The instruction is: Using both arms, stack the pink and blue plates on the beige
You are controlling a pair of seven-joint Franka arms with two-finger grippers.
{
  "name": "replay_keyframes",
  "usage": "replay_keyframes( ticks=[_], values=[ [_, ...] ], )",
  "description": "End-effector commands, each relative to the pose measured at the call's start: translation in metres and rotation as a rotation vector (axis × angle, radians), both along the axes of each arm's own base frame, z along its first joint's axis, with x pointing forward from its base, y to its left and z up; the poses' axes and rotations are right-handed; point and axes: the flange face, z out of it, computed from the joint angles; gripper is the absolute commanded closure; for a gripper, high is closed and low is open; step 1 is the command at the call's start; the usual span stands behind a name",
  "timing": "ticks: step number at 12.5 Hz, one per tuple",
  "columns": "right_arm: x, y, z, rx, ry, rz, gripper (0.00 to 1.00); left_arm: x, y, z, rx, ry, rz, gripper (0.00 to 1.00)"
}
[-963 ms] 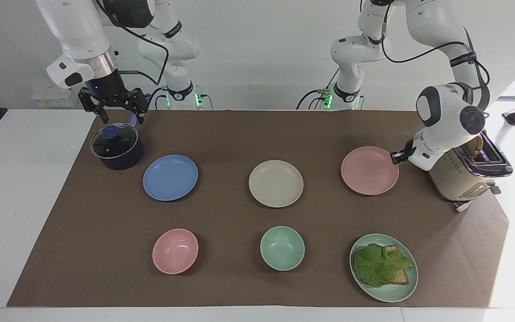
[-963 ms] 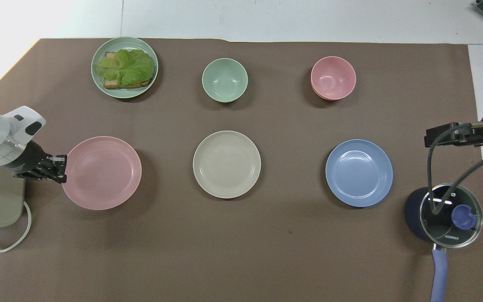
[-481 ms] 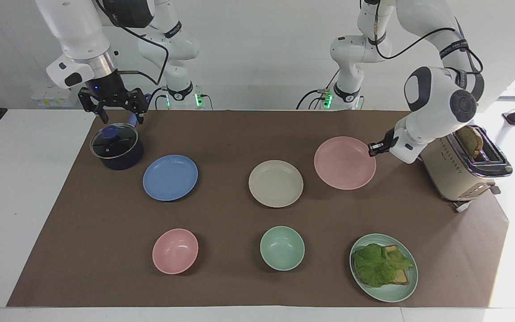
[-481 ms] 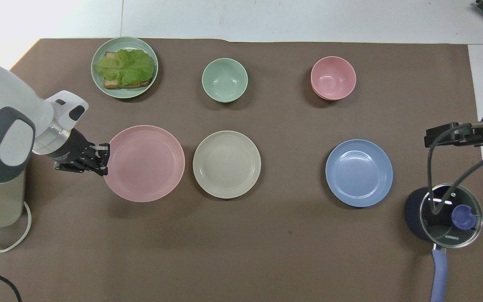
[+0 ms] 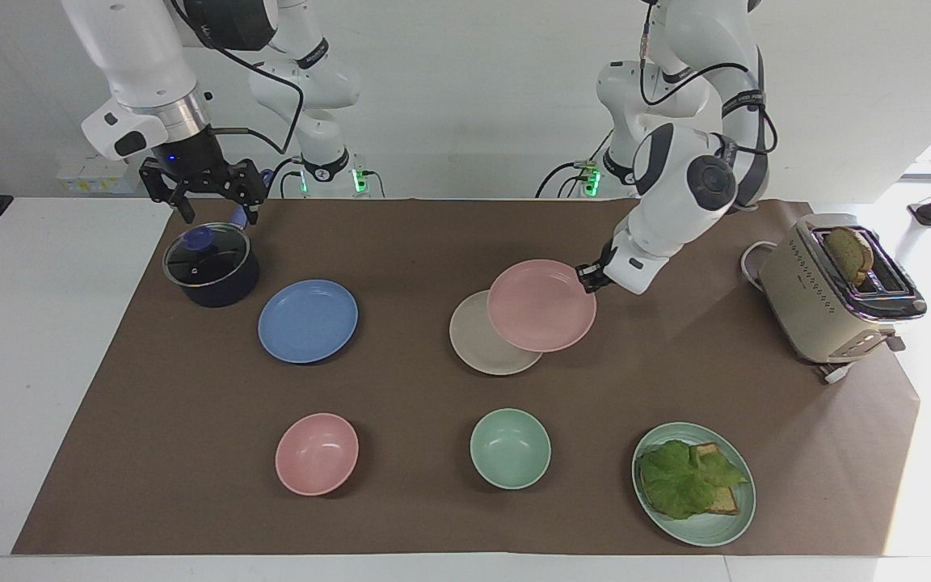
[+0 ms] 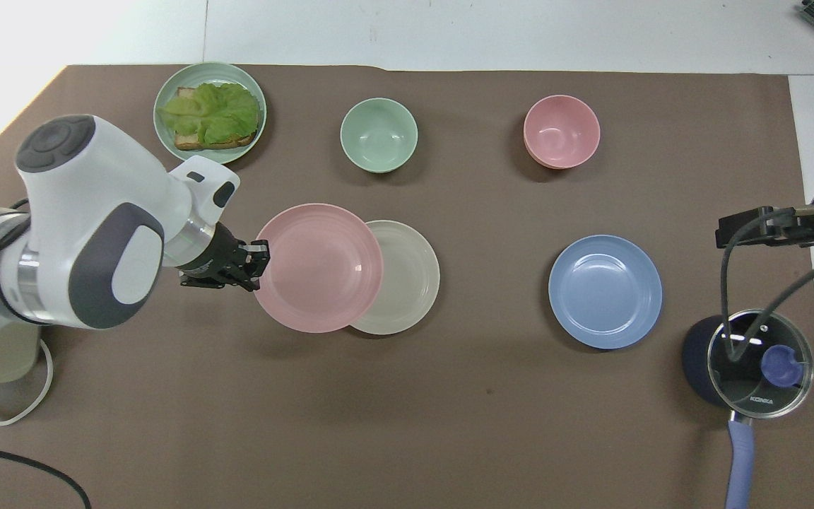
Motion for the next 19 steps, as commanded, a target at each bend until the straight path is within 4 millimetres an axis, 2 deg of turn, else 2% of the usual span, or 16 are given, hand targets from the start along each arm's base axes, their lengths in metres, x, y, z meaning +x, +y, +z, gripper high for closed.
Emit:
replay_keyframes(
  ticks=[1,3,4,5,6,9,10,11,13,14,16,17,19],
  values=[
    [-0.005,-0.010,0.002,0.000,0.008,-0.030,0.00,-0.005,-0.016,-0.038,-0.012,-0.030,0.018,1.00],
    [-0.005,-0.016,0.002,0.000,0.009,-0.042,0.00,-0.006,-0.018,-0.046,-0.012,-0.039,0.017,1.00],
    [-0.004,-0.017,0.002,0.000,0.006,-0.042,0.00,-0.006,-0.023,-0.044,-0.017,-0.058,0.015,0.98],
    [-0.004,-0.017,0.003,0.000,-0.001,-0.042,0.00,-0.005,-0.023,-0.045,-0.018,-0.060,0.011,0.38],
    [-0.003,-0.017,0.002,0.001,-0.003,-0.042,0.00,-0.005,-0.023,-0.045,-0.018,-0.060,0.005,0.00],
    [0.003,-0.019,-0.007,0.001,-0.046,-0.049,0.00,0.004,-0.013,-0.039,-0.009,-0.068,0.009,0.00],
    [0.003,-0.018,-0.017,0.002,-0.040,-0.049,0.00,0.011,0.001,-0.034,0.009,-0.084,0.007,0.00],
    [0.006,-0.019,-0.027,0.002,-0.049,-0.049,0.00,0.025,0.020,-0.022,0.063,-0.146,-0.076,0.00],
    [0.009,-0.018,-0.061,0.002,-0.037,-0.049,0.00,0.047,0.069,-0.007,0.105,-0.187,-0.174,0.00],
    [0.009,-0.018,-0.078,0.002,-0.029,-0.047,0.00,0.061,0.106,0.007,0.104,-0.209,-0.239,0.00],
    [0.009,-0.018,-0.113,0.004,-0.024,-0.035,0.00,0.080,0.158,0.046,0.098,-0.220,-0.271,0.00],
    [0.009,-0.018,-0.135,0.005,-0.018,-0.034,0.00,0.084,0.175,0.068,0.100,-0.247,-0.243,0.00],
    [0.013,-0.018,-0.175,0.006,-0.017,-0.030,0.00,0.077,0.188,0.103,0.105,-0.274,-0.227,0.00]
  ],
)
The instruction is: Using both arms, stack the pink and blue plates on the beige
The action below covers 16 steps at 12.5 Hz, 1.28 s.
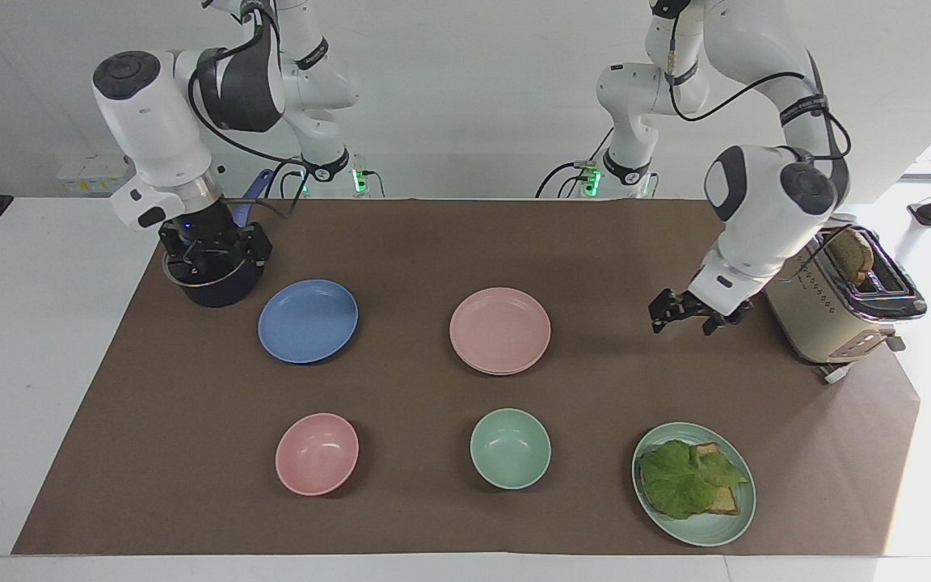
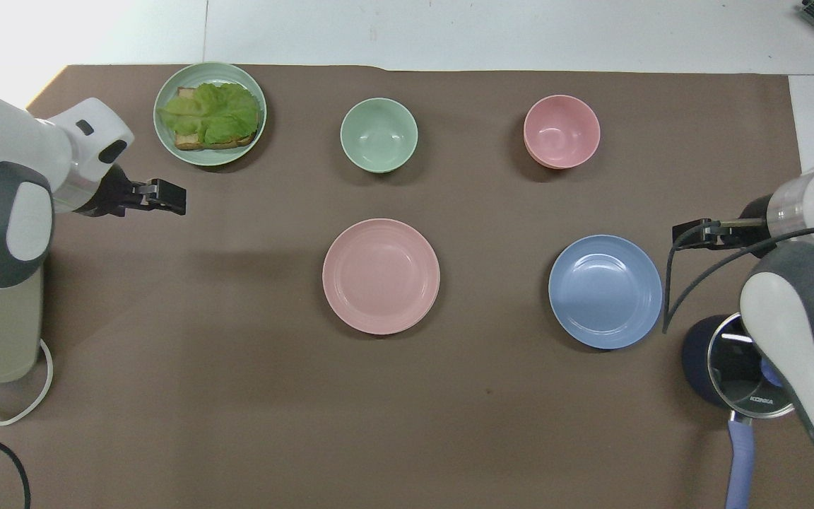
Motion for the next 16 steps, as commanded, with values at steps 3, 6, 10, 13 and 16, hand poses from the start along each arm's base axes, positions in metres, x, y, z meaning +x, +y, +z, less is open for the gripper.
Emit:
replay_keyframes(
  ticks=[3,6,10,13,16],
  values=[
    [0.011,-0.003,-0.074,0.006,0.016,0.010,0.00,-0.028,-0.001,0.078,0.070,-0.032,-0.053,0.00],
    [0.013,-0.004,-0.105,0.009,-0.016,0.027,0.00,-0.032,0.002,0.100,0.075,-0.024,-0.055,0.00],
    [0.015,-0.020,-0.137,0.012,-0.001,0.068,0.00,-0.032,0.006,0.099,0.066,-0.018,-0.037,0.00],
    [-0.001,-0.022,-0.155,0.058,0.030,0.071,0.08,-0.031,0.009,0.100,0.066,-0.027,-0.035,0.00],
    [-0.016,-0.044,-0.163,0.098,0.046,0.097,0.18,-0.031,0.019,0.099,0.067,-0.017,-0.017,0.00]
  ],
)
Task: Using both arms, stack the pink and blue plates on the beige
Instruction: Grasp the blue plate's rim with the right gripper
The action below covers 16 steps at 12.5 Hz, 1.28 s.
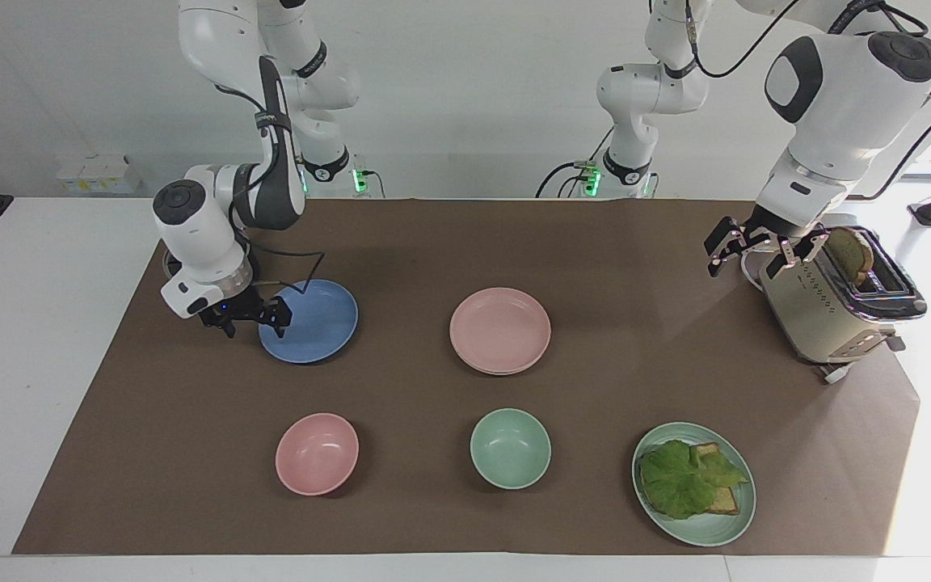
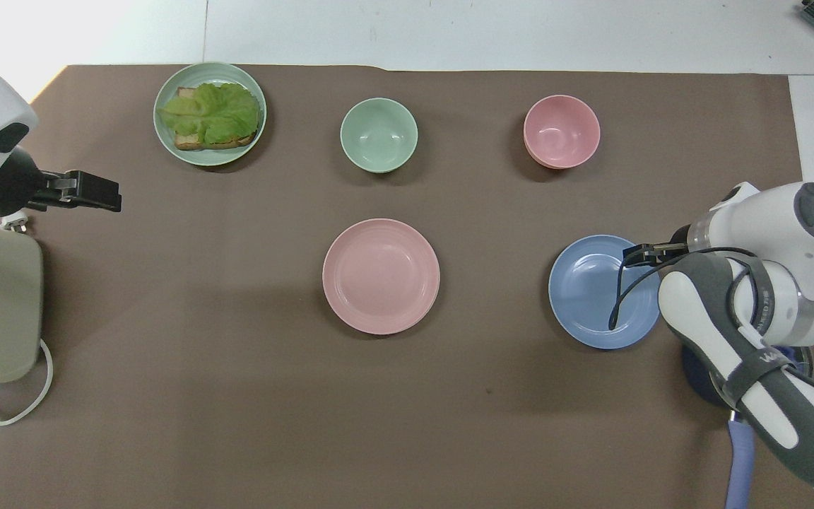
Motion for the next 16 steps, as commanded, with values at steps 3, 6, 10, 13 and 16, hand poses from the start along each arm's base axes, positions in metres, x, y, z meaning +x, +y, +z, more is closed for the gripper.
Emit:
replay_keyframes(
  ticks=[3,6,10,13,16],
  values=[
    [-0.021,-0.017,-0.001,0.041,-0.007,-0.003,0.52,0.001,0.009,0.002,0.014,0.007,0.008,0.00],
    [-0.022,-0.015,-0.001,0.085,-0.011,-0.047,1.00,0.001,0.009,0.002,0.014,0.007,0.008,0.00],
    [-0.006,-0.006,0.019,0.113,-0.057,-0.056,1.00,0.001,0.009,0.002,0.014,0.007,0.008,0.00],
    [0.006,0.021,0.061,0.117,-0.125,-0.016,1.00,0.001,0.009,0.003,0.014,0.005,0.008,0.00],
    [0.001,0.061,0.109,0.131,-0.140,0.001,1.00,0.001,0.009,0.003,0.014,0.005,0.008,0.00]
  ],
)
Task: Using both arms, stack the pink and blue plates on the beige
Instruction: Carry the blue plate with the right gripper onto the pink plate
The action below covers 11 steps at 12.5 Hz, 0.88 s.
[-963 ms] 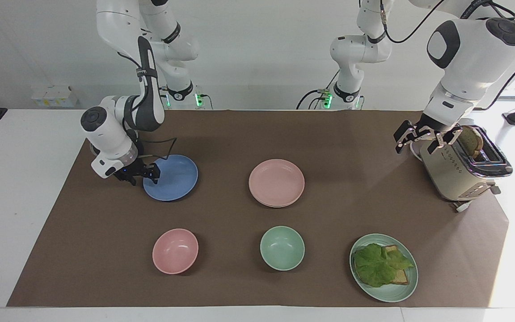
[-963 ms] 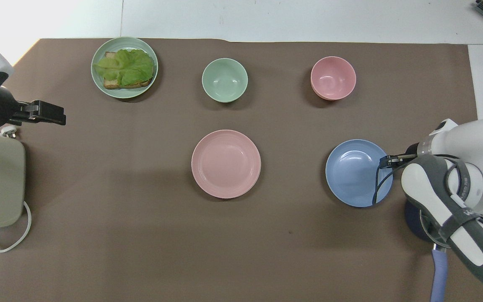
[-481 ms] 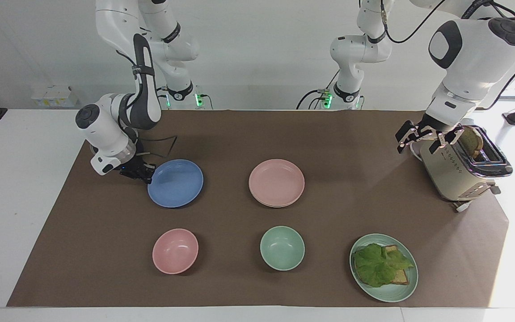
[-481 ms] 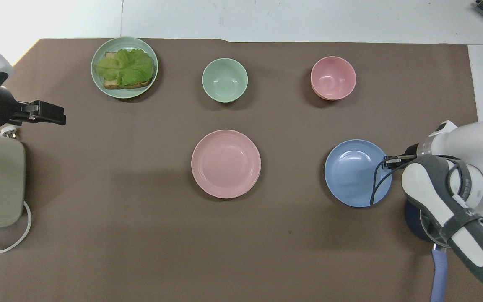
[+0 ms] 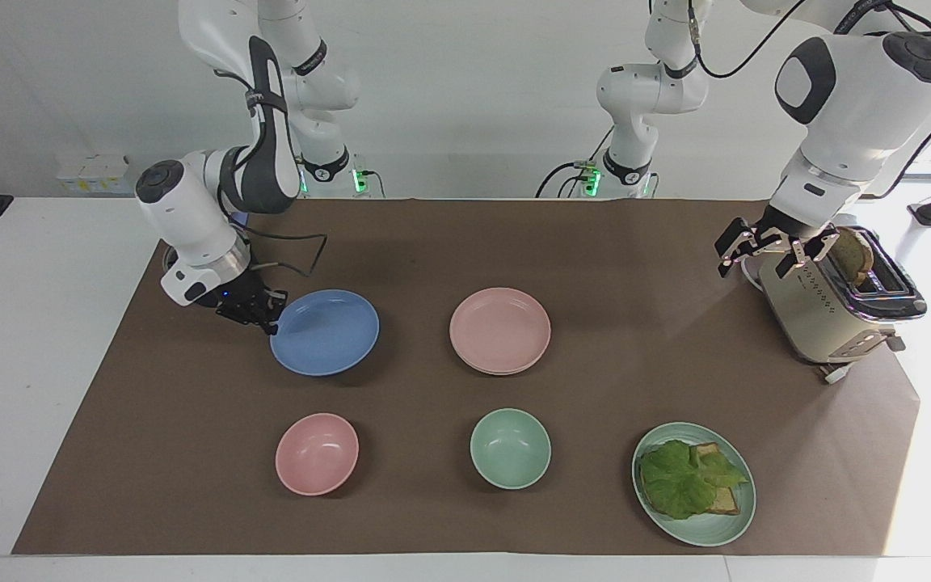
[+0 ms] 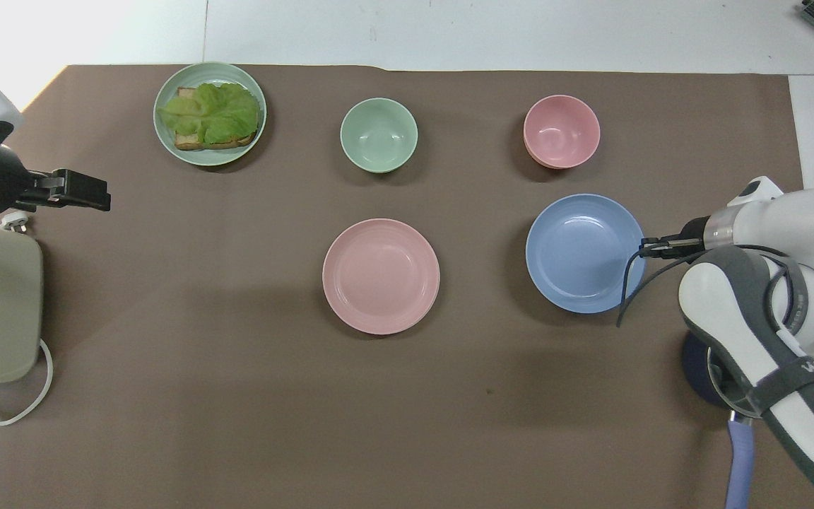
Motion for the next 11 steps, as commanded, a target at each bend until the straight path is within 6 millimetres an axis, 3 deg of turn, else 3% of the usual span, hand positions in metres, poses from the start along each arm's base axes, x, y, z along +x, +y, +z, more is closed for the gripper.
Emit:
replay_keyframes(
  ticks=[1,3,5,7,11],
  values=[
    [-0.006,0.037,0.045,0.035,-0.012,0.002,1.00,0.001,0.002,0.002,0.013,0.007,-0.003,0.00],
    [-0.007,0.081,0.077,0.049,-0.029,-0.019,1.00,0.001,0.002,0.002,0.013,0.007,-0.003,0.00],
    [-0.011,0.126,0.091,0.060,-0.016,-0.061,1.00,0.001,0.002,0.002,0.013,0.007,-0.003,0.00],
    [-0.017,0.161,0.091,0.069,-0.008,-0.072,1.00,0.001,0.002,0.002,0.013,0.007,-0.003,0.00],
    [-0.017,0.207,0.077,0.089,-0.006,-0.067,1.00,0.001,0.002,0.002,0.013,0.007,-0.003,0.00]
  ],
)
